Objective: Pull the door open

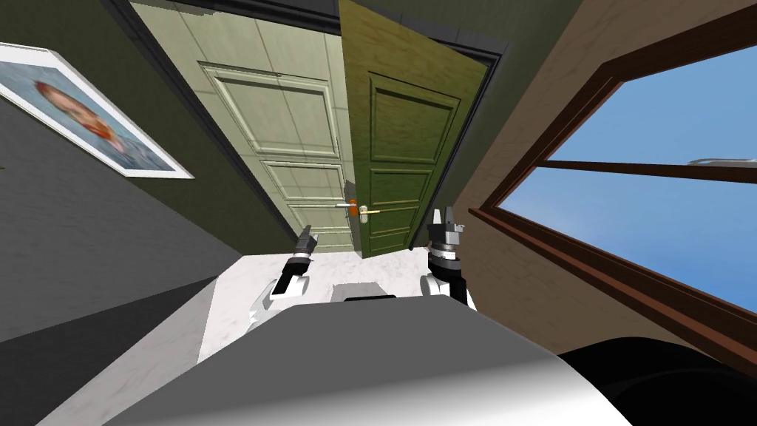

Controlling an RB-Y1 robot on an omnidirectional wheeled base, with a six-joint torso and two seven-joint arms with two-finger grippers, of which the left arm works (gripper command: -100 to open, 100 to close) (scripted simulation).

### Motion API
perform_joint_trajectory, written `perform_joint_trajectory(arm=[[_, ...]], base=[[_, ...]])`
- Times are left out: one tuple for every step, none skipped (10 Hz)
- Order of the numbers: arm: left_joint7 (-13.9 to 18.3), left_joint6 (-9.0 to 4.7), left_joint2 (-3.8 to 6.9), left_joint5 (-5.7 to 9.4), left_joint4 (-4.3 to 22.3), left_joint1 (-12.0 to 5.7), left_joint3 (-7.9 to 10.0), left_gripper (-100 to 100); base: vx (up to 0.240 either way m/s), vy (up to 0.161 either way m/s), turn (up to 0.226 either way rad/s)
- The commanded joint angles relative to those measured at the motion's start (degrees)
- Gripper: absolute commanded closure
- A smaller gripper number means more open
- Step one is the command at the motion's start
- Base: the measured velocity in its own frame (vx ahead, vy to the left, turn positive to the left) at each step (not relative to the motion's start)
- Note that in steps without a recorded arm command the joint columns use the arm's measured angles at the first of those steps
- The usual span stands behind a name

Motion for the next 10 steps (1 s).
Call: perform_joint_trajectory(arm=[[0.5,0.37,0.7,0.29,1.8,-0.44,0.21,-100],[0.8,0.61,1.36,0.57,3.9,-1.38,0.43,-100],[1.0,0.72,1.7,0.7,5.0,-1.85,0.54,-100],[1.2,0.84,2.03,0.84,6.0,-2.32,0.66,-100],[1.4,0.95,2.36,0.97,7.1,-2.78,0.76,-100],[1.6,1.06,2.64,1.09,8.1,-3.21,0.85,-100],[1.9,1.26,3.22,1.33,10.0,-4.08,1.02,-100],[2.1,1.37,3.51,1.45,10.9,-4.51,1.11,-100],[2.4,1.55,4.01,1.66,12.7,-5.31,1.24,-100],[2.6,1.63,4.24,1.76,13.5,-5.7,1.3,-100]], base=[[0.138,-0.026,-0.078],[0.156,-0.014,-0.098],[0.167,-0.021,-0.065],[0.143,-0.021,-0.046],[0.116,-0.03,-0.053],[0.1,-0.02,-0.055],[0.139,-0.018,-0.107],[0.13,-0.024,-0.076],[0.158,-0.044,-0.093],[0.146,-0.034,-0.056]])
